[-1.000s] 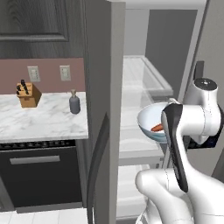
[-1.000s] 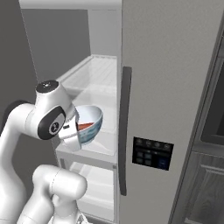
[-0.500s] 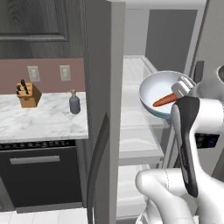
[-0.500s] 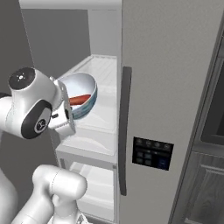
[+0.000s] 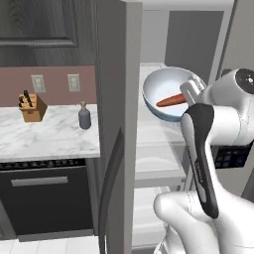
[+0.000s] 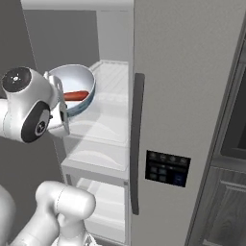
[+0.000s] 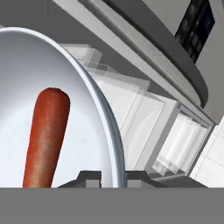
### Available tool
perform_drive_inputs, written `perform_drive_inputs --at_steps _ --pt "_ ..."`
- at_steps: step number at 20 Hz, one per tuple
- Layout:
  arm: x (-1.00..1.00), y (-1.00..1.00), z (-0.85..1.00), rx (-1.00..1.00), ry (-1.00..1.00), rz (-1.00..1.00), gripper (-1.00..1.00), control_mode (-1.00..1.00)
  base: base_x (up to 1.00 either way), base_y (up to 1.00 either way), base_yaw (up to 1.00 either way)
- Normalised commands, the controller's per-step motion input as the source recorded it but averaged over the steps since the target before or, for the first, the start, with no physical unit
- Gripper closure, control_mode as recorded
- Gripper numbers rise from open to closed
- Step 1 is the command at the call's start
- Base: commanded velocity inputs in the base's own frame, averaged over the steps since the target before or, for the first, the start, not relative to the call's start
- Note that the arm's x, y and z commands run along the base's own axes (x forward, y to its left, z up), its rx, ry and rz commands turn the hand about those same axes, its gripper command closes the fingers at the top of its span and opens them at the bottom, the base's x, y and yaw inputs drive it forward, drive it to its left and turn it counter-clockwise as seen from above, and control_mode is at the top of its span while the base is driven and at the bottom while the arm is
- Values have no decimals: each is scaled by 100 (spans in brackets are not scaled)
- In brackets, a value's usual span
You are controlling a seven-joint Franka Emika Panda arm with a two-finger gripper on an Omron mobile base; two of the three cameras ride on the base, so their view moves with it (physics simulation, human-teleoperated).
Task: Move the glass cup from next to the sink to the open cabinet. Then, move the bowl with the carrot to the fridge to clear the area for faucet cleaning.
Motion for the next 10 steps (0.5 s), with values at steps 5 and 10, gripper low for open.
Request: perform_drive_inputs --at_steps 5,10 --pt "64 77 0 0 1 0 100 -100 0 0 0" --pt "82 31 0 0 4 0 100 -100 0 0 0"
